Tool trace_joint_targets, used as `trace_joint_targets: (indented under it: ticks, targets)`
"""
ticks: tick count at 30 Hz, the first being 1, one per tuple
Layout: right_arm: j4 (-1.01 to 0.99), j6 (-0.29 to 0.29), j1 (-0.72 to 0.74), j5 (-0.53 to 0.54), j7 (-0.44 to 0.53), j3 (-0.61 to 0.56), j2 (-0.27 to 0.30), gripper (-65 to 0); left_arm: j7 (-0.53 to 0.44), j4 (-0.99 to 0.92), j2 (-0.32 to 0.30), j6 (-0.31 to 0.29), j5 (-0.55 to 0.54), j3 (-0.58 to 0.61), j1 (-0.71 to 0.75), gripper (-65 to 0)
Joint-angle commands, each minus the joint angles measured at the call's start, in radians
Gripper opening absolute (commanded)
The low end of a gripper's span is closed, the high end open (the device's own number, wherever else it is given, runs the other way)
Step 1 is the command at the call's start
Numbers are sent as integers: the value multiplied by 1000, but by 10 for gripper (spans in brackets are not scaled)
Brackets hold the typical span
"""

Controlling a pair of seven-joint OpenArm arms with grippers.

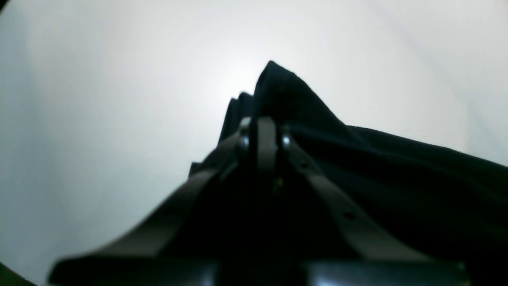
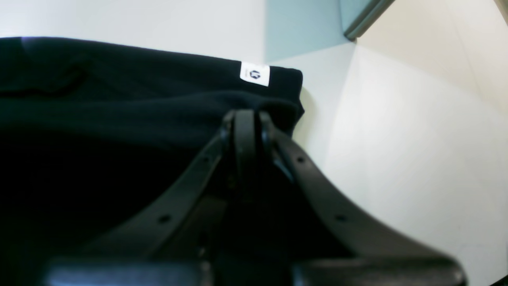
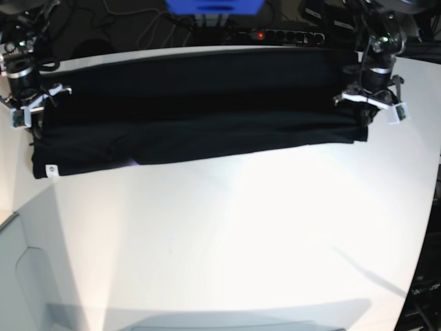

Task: Fold the T-shirt properly
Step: 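Fold the hem over toward the shoulder edge with both grippers, then lay the folded hem down and release with both grippers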

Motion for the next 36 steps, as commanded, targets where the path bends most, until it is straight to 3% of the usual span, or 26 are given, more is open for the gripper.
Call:
trace_joint_targets:
  ticks: [1, 13, 36]
  targets:
    - [20, 11, -5, 11, 27, 9, 26, -650, -27, 17, -7, -1, -7, -4, 10, -650]
    - [99, 11, -99, 12, 27, 21, -1, -650, -25, 10, -13, -1, 2, -4, 2, -650]
    - [-81, 11, -53, 9, 27, 15, 2, -650, -20, -103, -11, -1, -4, -4, 44, -650]
